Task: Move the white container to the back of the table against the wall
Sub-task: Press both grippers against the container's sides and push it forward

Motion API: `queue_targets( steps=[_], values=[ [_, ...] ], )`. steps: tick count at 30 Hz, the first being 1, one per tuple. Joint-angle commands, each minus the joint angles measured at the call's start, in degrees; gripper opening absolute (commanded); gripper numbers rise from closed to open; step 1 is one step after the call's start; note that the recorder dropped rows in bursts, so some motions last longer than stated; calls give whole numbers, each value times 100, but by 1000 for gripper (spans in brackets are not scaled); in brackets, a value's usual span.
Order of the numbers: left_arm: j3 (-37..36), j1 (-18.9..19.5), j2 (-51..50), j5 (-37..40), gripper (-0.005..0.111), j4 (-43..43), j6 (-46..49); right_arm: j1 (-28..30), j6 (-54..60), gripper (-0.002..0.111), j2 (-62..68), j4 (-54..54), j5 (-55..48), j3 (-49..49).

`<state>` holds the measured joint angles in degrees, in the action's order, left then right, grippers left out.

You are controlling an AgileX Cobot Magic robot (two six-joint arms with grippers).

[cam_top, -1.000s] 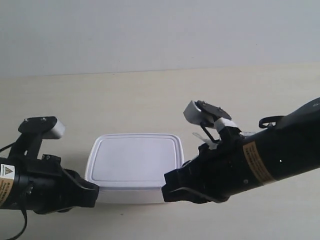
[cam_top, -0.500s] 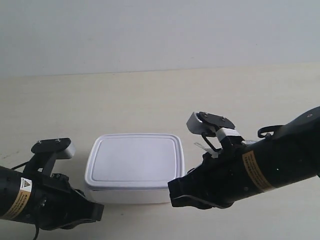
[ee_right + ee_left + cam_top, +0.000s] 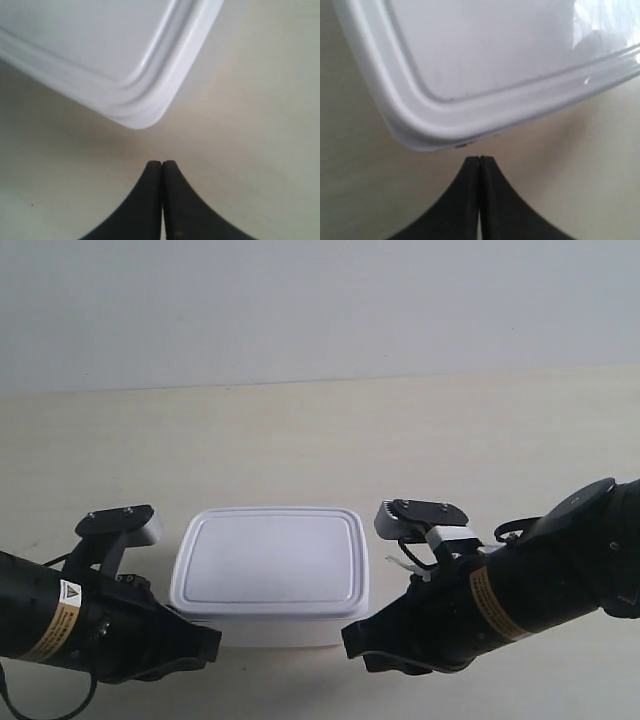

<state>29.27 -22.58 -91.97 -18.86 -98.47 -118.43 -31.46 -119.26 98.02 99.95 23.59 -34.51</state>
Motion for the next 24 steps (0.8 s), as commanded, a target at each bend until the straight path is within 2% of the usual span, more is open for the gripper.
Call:
queue_targets(
  steps=[1,18,24],
  values=[
    [159,-31,-144,90,0,54,-2,-19,80,0,-3,0,-106,25],
    [544,-31,-599,137,0,54,131,-19,115,0,227,0,-65,-200],
    [557,-31,-599,410,0,85,262,-19,115,0,508,0,-132,-443]
  ],
)
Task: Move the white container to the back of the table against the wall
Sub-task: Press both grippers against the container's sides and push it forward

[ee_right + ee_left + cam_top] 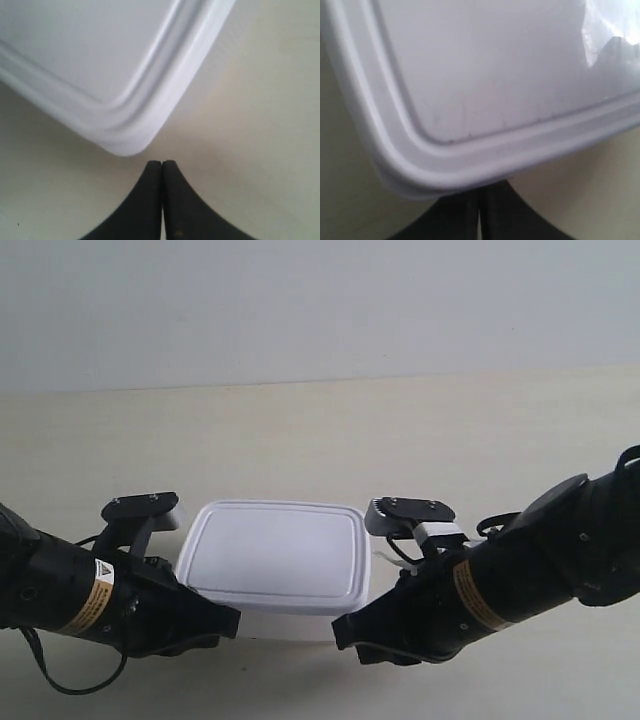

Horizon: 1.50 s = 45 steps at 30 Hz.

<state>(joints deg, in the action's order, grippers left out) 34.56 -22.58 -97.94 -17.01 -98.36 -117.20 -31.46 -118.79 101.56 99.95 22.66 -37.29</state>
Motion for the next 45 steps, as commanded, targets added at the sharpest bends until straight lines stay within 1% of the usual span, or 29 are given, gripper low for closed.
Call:
queue_targets(
  steps=[1,9,17,20,26,28,31,34,38,41,45],
  values=[
    [40,-31,-2,225,0,118,187,-19,69,0,186,0,-39,-216],
    [269,-31,-5,362,0,175,316,-19,44,0,369,0,-113,-487],
    [471,-31,-15,502,0,175,328,-19,34,0,415,0,-434,-636],
    [548,-31,-91,502,0,175,412,-19,34,0,423,0,-305,-669],
    [724,-31,-368,502,0,175,460,-19,62,0,437,0,379,-714],
    [796,-31,-487,491,0,175,460,-19,73,0,437,-4,435,-714],
    [964,-31,-632,453,0,175,470,-19,73,0,441,-41,218,-714],
    [1102,-31,-681,461,0,175,590,-19,684,0,441,-672,163,-714],
    [1161,-31,-681,487,0,175,628,-19,682,0,504,-689,133,-965],
    [1161,-31,-694,659,0,175,769,-19,635,0,735,-647,70,-1157],
    [1275,-19,-762,784,0,175,811,-19,635,0,953,-667,-373,-1315]
  ],
)
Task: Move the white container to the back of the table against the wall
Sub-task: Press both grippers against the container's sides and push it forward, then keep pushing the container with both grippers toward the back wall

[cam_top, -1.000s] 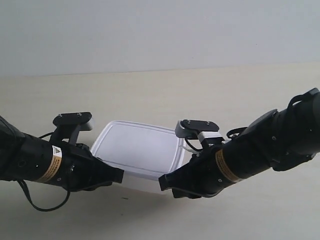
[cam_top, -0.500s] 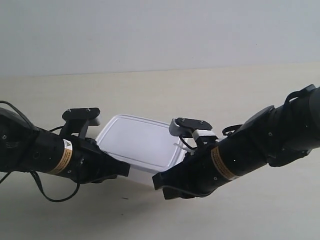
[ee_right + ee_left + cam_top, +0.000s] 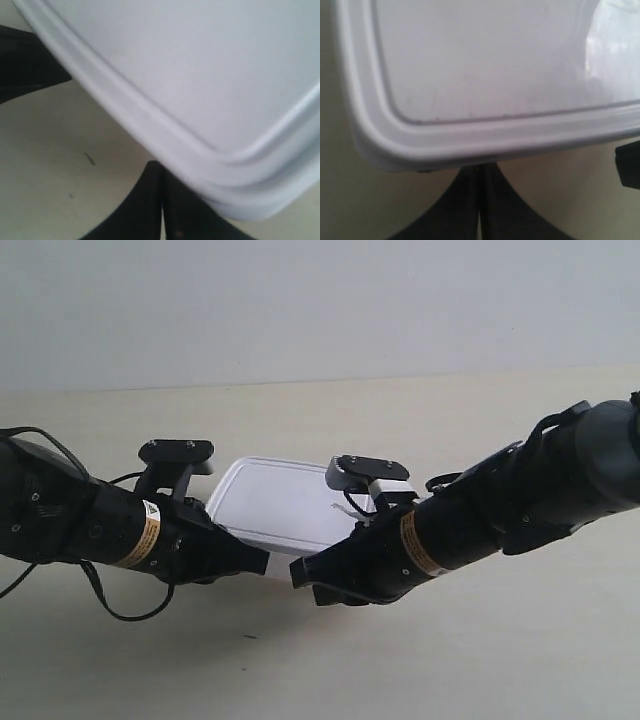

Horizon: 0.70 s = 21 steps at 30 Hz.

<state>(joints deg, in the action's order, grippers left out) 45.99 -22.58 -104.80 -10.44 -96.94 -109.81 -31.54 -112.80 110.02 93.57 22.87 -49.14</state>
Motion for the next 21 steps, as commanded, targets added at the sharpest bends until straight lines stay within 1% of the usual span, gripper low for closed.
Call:
queue_targets(
  steps=[1,7,11,15,19,21],
  values=[
    [188,-19,-107,106,0,33,84,-11,36,0,107,-15,-493,-156],
    [516,-19,-459,106,0,33,84,-11,36,0,110,18,-756,-284],
    [774,-19,-648,106,0,33,97,-11,51,0,145,158,-1181,-401],
    [1016,-19,-850,106,0,33,201,-11,88,0,235,284,-1453,-545],
    [1240,-19,-1000,106,0,33,339,-11,269,0,389,297,-1465,-788],
    [1396,-9,-1049,106,0,9,500,-11,387,0,516,332,-1678,-922]
  ],
)
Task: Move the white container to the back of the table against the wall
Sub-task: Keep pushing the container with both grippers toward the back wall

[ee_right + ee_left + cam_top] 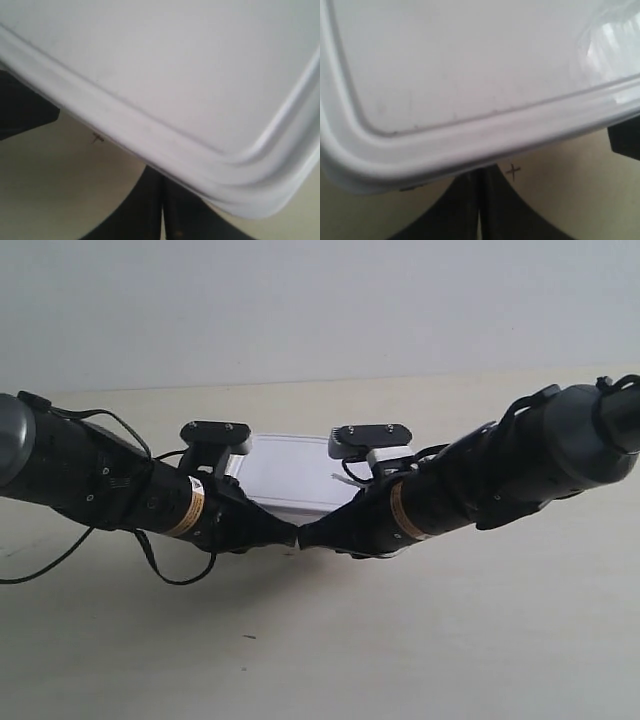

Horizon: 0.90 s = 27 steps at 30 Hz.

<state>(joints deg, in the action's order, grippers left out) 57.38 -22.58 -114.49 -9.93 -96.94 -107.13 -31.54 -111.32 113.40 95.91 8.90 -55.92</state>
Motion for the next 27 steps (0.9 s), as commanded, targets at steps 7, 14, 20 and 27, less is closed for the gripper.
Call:
queue_targets(
  steps=[7,14,20,27],
  values=[
    [462,228,-115,25,0,-14,1010,2,636,0,252,403,-942,-434],
    [477,467,-115,14,0,-14,2726,2,1875,0,252,403,-1421,-448],
    [677,467,-334,-189,0,28,3242,2,2647,0,252,403,-1620,-457],
    [978,467,-554,-274,0,28,3393,2,2853,0,320,403,-1635,-710]
  ],
)
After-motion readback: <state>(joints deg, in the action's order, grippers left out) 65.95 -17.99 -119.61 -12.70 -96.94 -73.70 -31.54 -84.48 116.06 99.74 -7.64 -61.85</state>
